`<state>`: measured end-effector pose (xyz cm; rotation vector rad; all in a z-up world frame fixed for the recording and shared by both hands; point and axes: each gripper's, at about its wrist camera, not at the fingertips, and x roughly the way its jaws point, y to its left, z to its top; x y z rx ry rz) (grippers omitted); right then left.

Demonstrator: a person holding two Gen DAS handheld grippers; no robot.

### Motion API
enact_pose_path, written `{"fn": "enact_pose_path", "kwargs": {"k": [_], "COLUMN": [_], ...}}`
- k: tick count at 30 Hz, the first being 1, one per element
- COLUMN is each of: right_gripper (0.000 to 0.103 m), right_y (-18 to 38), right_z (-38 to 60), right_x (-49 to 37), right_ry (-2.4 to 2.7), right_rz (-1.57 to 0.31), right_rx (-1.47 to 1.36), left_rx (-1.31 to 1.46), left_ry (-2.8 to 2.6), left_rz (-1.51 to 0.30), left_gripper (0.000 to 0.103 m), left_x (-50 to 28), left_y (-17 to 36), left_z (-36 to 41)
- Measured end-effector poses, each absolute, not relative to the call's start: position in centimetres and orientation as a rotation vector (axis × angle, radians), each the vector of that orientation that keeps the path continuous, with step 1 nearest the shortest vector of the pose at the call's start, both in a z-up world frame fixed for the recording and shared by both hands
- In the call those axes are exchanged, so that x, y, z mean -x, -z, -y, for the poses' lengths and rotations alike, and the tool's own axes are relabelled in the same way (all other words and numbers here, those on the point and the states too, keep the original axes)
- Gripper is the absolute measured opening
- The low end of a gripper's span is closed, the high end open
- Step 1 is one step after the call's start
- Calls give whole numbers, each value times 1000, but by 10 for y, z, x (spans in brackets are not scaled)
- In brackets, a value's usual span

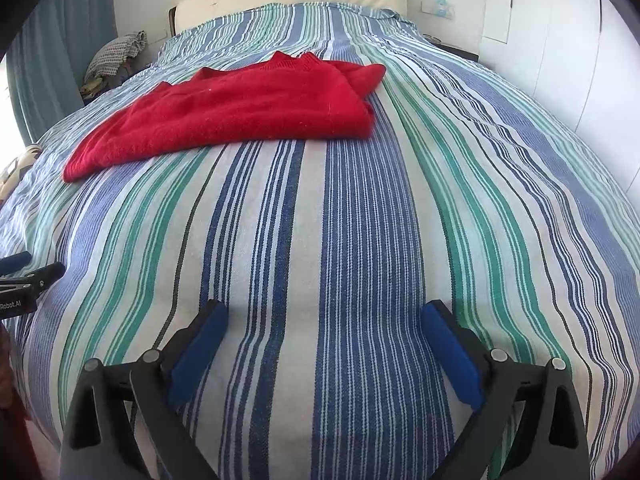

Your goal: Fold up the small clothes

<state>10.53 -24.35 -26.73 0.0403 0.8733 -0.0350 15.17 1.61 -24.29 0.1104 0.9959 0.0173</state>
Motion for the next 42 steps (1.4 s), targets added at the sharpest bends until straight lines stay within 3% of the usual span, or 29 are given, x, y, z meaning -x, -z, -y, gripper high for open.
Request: {"fn": "enact_pose_path", "kwargs": {"k": [7, 10, 17, 23, 24, 25, 26, 30, 36, 42], "right_gripper": [98, 98, 97, 81, 59, 20, 10, 10, 10, 10], "right_y": [255, 229, 196, 246, 253, 255, 252, 211, 131, 157], "right_z": [251, 272, 345, 348, 341, 335, 330, 301, 183, 52], "right_x": [-116, -132, -255, -331, -337, -338, -338, -338, -362, -388], "right_ry": [-14, -91, -133, -184, -190, -180, -163, -146, -353, -455], "right_rz": [-959, -931, -864, -1023, -1050, -1057, -1052, -992, -953, -1019], "right_rx": [-76, -212, -536, -736, -725, -694, -675, -608, -444, -320], "left_rx": [-41, -9, 92, 107, 112, 113, 113, 154, 271, 299], "left_ry": [23, 44, 14, -18, -19, -22, -27, -25, -17, -67], "left_rz": [-993, -915, -915, -965, -972, -977, -983, -1004, -1019, -1015], "left_gripper": [101, 101, 101, 101, 101, 101, 101, 101, 101, 101], "left_x": [-145, -138, -153, -163, -164, -165, -166, -169, -177, -173], "left_y": [220, 197, 195, 212, 213, 214, 215, 212, 207, 206], "left_z": [-26, -35, -59, -66, -66, -66, -66, -71, -91, -110]}}
